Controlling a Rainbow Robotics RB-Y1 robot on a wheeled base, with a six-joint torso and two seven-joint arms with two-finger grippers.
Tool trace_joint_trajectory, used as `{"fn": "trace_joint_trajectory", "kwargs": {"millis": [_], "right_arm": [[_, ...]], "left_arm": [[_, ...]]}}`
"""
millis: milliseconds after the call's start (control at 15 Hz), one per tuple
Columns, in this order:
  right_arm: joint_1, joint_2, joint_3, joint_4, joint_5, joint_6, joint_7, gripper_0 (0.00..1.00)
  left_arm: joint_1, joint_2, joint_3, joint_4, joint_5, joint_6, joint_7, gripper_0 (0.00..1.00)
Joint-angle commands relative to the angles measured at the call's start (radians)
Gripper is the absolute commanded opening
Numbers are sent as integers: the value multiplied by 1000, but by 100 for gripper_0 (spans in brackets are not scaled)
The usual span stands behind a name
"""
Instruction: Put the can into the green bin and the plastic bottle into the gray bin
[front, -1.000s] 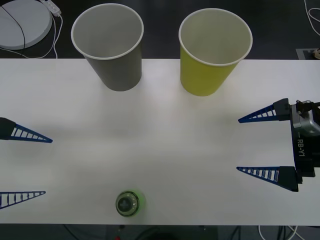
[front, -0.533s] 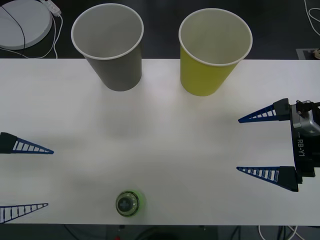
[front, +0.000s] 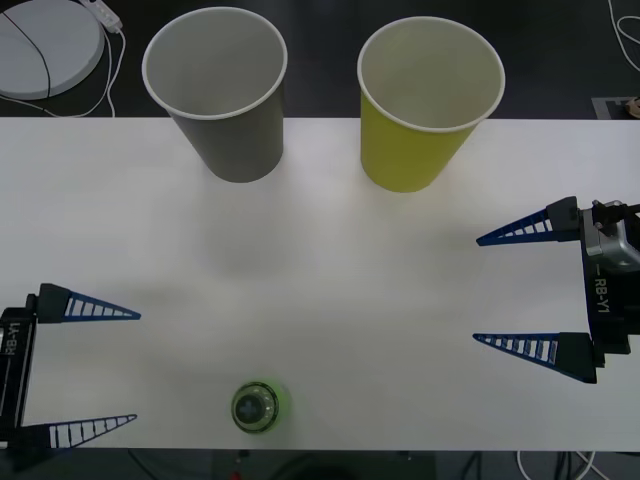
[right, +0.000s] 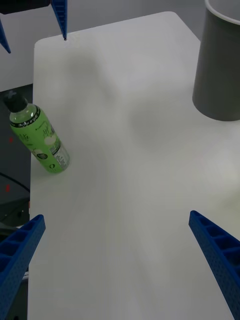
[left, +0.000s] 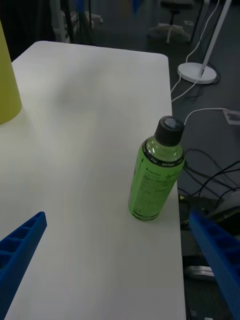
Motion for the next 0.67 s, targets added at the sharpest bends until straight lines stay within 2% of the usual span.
{"fn": "trace_joint_trajectory", "kwargs": {"millis": [67, 400, 667], "right_arm": [[0, 0, 0, 0, 0, 0, 0, 100], [0, 0, 0, 0, 0, 0, 0, 100], [0, 0, 0, 0, 0, 0, 0, 100]], "left_arm": [[4, -33, -48, 8, -4, 0, -12, 100], [20, -138, -64, 21, -123, -4, -47, 100], [39, -164, -93, 22, -185, -3, -61, 100]]}}
